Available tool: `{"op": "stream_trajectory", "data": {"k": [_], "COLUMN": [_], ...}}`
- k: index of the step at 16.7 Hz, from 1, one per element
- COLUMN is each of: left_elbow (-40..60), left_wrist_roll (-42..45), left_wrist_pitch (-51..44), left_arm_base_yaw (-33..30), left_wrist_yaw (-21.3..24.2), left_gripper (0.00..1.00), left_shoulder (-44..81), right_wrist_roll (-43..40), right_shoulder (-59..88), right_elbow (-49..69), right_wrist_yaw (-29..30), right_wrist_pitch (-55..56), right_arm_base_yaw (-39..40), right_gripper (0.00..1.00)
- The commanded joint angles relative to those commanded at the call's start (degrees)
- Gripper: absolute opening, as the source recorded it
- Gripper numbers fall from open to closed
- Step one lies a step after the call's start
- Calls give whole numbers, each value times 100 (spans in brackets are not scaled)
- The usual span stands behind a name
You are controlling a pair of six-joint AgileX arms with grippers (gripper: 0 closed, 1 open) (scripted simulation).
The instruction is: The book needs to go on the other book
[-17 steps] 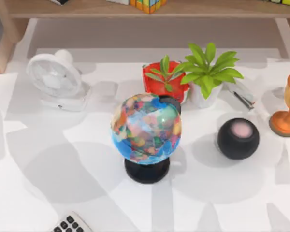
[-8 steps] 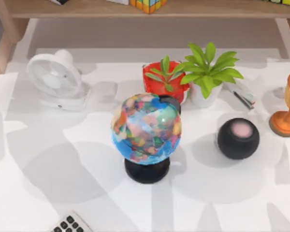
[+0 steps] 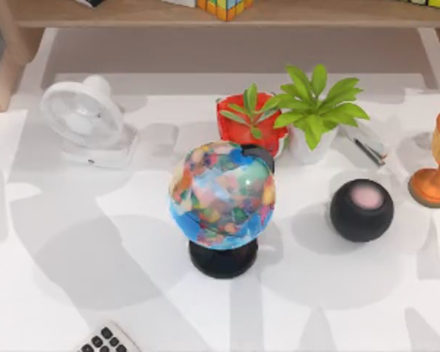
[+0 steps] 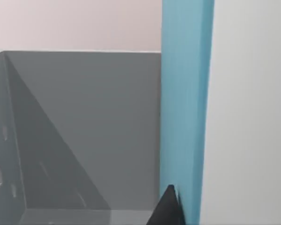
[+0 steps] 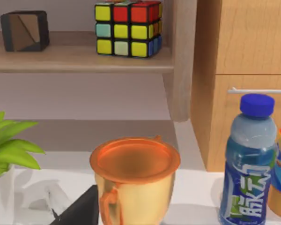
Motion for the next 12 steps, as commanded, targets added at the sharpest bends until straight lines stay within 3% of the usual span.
{"op": "stream_trajectory", "data": {"k": [8, 12], "left_elbow": [-135, -280], "left_wrist_roll": [11, 587], "left_wrist_pitch": [-84, -159], "left_arm_base_yaw": [19, 170], "left_wrist_yaw": [39, 209], "left_gripper": [0, 0], "left_shoulder": [-219, -598], "right_wrist_roll": [0, 0], "right_shoulder": [0, 0], "right_elbow": [0, 0], "right_wrist_yaw": [0, 0], "right_wrist_pitch": [0, 0], "right_arm_base_yaw": [0, 0], "right_gripper": [100, 100]}}
